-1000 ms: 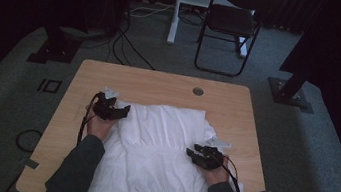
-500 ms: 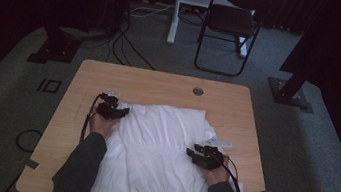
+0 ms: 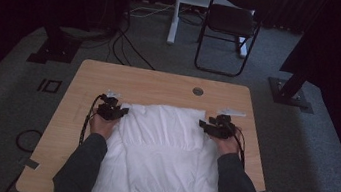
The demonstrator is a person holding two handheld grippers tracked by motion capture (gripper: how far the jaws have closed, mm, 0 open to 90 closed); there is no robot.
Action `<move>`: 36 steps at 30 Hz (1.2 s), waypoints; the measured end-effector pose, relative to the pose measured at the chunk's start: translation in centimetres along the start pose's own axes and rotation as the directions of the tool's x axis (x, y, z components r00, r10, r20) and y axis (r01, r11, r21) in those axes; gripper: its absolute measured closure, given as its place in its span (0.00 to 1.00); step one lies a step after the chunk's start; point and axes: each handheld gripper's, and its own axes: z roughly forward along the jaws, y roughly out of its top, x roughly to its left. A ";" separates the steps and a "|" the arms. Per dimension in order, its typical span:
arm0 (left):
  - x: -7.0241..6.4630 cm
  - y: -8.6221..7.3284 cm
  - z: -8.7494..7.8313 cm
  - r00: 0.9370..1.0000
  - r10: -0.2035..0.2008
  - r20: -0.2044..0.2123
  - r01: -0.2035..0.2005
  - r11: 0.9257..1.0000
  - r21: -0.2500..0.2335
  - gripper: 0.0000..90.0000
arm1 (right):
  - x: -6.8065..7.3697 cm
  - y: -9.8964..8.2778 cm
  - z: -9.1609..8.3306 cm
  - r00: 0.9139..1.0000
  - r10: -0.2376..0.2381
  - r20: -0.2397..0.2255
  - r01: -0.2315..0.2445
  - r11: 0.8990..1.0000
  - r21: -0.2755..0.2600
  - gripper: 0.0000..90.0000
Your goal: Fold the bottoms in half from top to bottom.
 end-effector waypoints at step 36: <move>0.9 0.4 -0.6 0.996 -0.074 0.047 0.074 0.997 -0.006 0.91 | -2.9 1.9 6.7 0.995 0.097 0.017 -0.098 0.990 0.106 0.95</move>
